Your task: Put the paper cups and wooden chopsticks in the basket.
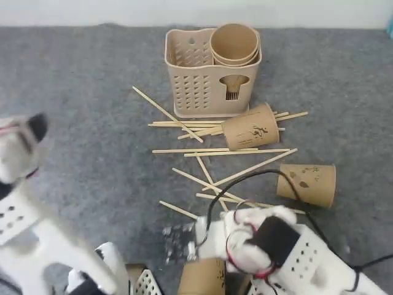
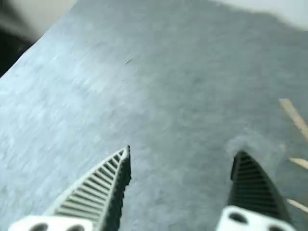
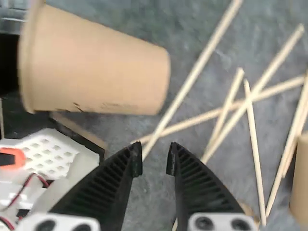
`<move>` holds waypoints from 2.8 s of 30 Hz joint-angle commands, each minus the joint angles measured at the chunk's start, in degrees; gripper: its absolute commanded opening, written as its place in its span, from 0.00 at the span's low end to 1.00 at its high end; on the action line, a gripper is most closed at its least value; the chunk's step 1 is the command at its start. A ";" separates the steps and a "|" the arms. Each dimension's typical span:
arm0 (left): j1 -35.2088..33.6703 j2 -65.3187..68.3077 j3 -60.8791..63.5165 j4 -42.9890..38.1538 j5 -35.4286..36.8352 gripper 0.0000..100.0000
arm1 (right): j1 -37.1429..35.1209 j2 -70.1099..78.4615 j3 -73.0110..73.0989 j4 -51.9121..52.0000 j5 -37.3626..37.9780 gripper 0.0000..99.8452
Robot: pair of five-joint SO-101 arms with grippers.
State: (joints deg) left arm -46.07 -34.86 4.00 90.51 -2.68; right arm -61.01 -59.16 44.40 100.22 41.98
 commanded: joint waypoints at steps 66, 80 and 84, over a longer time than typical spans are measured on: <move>-26.73 -3.08 32.04 -30.68 -2.99 0.32 | -8.13 12.09 2.64 -9.45 -7.65 0.20; -26.64 -2.99 35.91 -35.96 -2.99 0.32 | 1.54 26.42 10.02 -31.69 -6.77 0.20; -26.81 -2.99 35.91 -35.96 -2.99 0.32 | 10.95 27.38 9.76 -38.20 -2.64 0.20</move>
State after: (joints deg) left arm -72.79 -36.18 40.40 55.87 -5.23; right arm -55.91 -33.85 52.84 65.76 36.44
